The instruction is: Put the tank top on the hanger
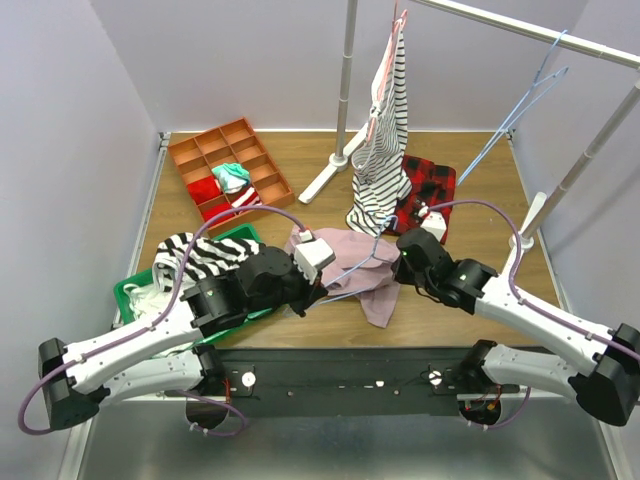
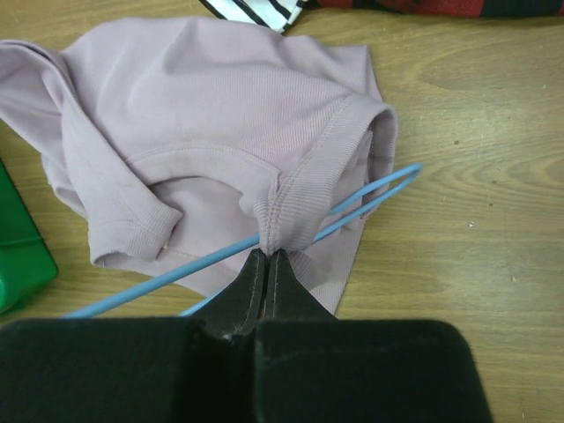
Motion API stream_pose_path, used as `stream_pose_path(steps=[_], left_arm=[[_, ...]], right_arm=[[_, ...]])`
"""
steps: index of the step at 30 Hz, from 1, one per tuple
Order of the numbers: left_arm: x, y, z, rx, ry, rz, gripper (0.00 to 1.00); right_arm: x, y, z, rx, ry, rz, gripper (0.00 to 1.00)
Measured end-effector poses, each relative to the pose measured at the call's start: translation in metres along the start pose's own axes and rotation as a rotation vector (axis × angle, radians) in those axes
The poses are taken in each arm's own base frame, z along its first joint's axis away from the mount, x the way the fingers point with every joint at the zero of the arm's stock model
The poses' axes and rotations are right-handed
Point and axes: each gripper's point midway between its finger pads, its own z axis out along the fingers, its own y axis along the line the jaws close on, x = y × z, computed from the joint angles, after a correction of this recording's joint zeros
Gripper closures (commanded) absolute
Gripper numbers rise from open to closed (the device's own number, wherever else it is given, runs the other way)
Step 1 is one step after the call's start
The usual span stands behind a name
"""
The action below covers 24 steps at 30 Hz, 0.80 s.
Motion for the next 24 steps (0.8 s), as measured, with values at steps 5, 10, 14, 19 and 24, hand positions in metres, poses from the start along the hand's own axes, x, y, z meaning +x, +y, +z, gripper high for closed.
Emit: stream_pose_path(steps=[5,10,14,19,24], left_arm=[[0.008,0.000,0.027,0.006,-0.051,-0.048,1.00],[0.017,0.002,0.046,0.011,-0.106,-0.069,1.00],[0.022,0.004,0.056,0.016,-0.164,-0.083,1.00],[0.032,0.012,0.071,-0.004,-0.217,-0.109,1.00],[0.033,0.016,0.083,-0.024,-0.231,-0.118,1.00]], right_arm=[[-0.004,0.000,-0.003,-0.005,-0.015,0.007,0.96],[-0.004,-0.001,-0.004,0.000,-0.017,0.006,0.91],[-0.008,-0.003,-0.006,-0.001,-0.032,0.010,0.68],[-0.013,-0.004,-0.013,-0.014,-0.052,-0.009,0.41],[-0.023,0.004,-0.025,-0.062,-0.065,-0.038,0.34]])
